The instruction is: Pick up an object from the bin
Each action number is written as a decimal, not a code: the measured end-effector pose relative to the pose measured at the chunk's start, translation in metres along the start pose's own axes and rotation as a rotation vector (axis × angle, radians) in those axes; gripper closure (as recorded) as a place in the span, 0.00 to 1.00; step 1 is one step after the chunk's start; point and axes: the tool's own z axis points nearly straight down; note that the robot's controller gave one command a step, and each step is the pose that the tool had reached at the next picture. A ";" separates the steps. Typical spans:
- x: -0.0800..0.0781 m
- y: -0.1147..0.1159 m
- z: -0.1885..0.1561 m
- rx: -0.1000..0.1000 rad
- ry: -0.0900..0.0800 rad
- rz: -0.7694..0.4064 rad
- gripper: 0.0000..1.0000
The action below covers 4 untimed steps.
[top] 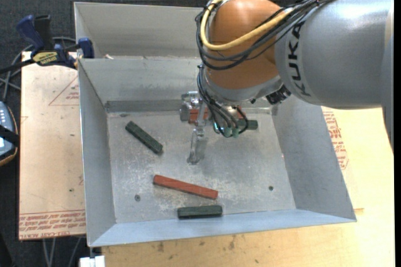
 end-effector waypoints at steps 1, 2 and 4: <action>-0.002 -0.001 -0.005 -0.001 -0.008 0.003 0.00; 0.027 -0.013 0.076 -0.002 -0.011 0.036 0.00; 0.075 -0.005 0.101 0.000 -0.005 0.191 0.00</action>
Offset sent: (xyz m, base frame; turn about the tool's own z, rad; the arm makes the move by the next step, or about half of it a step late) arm -0.0554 -0.0265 -0.1518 0.0718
